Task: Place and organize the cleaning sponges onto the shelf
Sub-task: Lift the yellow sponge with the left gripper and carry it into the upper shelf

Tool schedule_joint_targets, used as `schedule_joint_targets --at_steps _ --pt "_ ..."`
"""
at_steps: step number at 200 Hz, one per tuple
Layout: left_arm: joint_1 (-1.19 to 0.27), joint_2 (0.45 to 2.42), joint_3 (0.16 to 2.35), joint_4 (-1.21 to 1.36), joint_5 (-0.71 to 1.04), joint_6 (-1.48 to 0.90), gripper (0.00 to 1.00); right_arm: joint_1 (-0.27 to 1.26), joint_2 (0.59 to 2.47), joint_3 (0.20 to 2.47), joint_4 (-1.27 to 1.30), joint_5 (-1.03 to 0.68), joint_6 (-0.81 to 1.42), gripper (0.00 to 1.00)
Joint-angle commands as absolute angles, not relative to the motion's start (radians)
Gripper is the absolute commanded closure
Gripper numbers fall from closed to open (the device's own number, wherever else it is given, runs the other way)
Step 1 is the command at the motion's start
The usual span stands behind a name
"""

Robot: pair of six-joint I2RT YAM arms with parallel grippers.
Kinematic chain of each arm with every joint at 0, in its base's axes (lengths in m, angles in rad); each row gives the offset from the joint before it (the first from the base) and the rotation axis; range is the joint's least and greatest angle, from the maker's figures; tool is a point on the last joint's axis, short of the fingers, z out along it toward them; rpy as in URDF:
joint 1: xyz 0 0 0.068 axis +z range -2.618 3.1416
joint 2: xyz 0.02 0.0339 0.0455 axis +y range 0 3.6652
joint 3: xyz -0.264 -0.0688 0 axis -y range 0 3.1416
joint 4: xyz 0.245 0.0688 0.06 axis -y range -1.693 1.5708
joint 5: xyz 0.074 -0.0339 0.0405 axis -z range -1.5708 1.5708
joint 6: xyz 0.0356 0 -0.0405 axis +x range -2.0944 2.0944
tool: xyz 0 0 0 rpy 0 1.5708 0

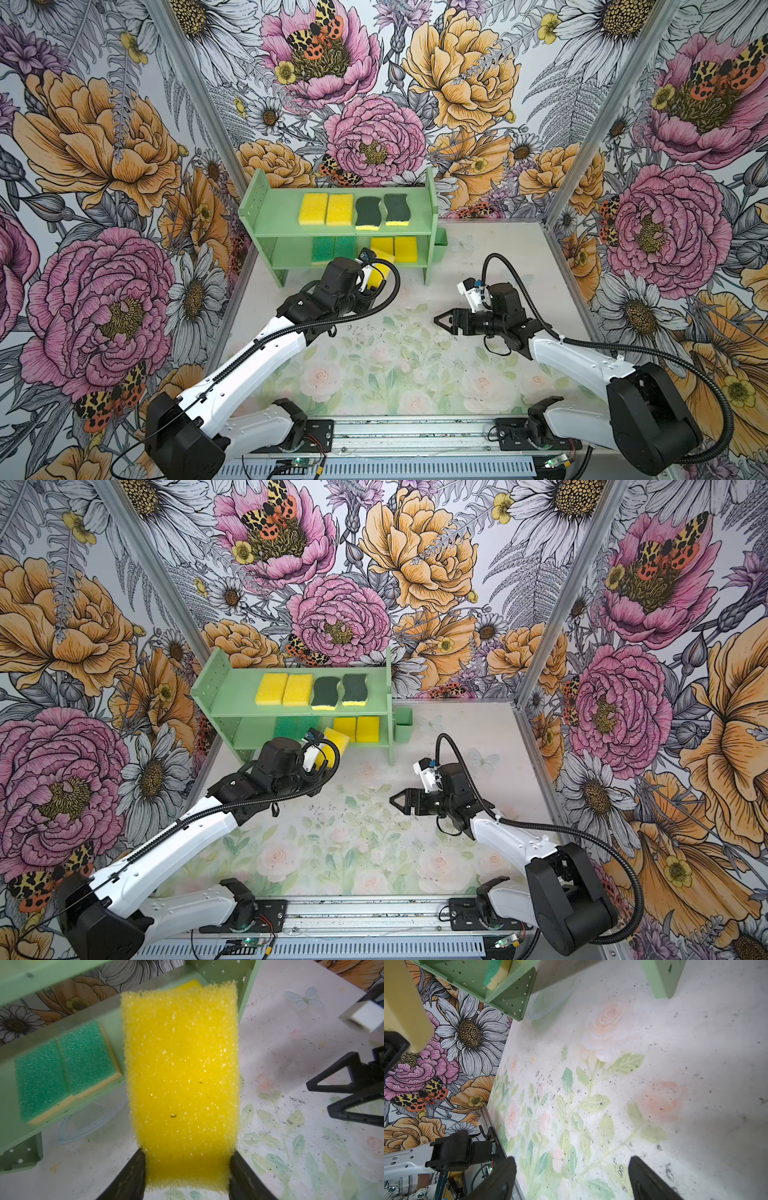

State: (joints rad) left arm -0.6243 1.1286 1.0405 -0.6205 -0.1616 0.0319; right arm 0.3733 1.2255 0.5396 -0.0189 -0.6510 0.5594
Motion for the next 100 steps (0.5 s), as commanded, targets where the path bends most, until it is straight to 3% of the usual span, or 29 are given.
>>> schedule_joint_targets --at_steps 1,100 --pt "-0.616 1.095 1.103 -0.648 -0.256 0.011 0.41 0.365 1.183 0.582 -0.024 -0.658 0.572 0.13" --pt "-0.393 1.031 1.316 -0.725 -0.216 0.032 0.39 0.365 1.076 0.654 -0.105 -0.663 0.601 0.13"
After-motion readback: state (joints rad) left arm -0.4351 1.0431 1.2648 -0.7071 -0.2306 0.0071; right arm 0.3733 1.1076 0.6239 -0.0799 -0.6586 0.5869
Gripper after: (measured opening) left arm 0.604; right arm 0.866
